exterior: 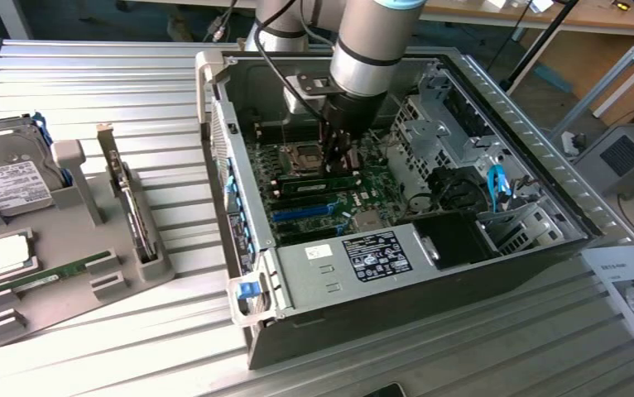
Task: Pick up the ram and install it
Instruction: 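Press down the ram until it locks into place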
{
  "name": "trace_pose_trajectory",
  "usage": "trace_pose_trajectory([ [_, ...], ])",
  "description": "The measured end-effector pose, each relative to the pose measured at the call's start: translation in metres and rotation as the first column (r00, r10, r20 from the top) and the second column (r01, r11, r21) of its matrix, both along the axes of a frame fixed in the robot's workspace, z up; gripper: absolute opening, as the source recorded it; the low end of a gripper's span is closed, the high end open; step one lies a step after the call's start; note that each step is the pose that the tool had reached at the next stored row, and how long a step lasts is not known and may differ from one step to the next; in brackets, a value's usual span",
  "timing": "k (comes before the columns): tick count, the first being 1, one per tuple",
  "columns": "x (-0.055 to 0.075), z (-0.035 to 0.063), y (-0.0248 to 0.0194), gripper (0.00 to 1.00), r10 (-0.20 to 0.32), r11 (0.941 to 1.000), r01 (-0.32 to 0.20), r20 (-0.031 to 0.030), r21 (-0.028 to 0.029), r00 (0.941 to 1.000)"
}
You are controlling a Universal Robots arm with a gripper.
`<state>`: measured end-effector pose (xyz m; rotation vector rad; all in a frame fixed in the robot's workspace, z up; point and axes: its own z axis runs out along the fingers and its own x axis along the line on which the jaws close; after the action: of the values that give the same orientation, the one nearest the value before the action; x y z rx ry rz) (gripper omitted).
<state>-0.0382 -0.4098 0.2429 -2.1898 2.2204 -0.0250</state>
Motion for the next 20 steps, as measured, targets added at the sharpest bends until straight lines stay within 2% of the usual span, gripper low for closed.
trace_pose_trajectory([
  [6,-0.0083,0.0000,0.0000,0.11,0.000,1.0000,0.000,0.0026,0.0000,1.0000],
  [20,-0.0117,0.0000,0.0000,0.11,0.000,1.0000,0.000,0.0026,0.0002,1.0000],
])
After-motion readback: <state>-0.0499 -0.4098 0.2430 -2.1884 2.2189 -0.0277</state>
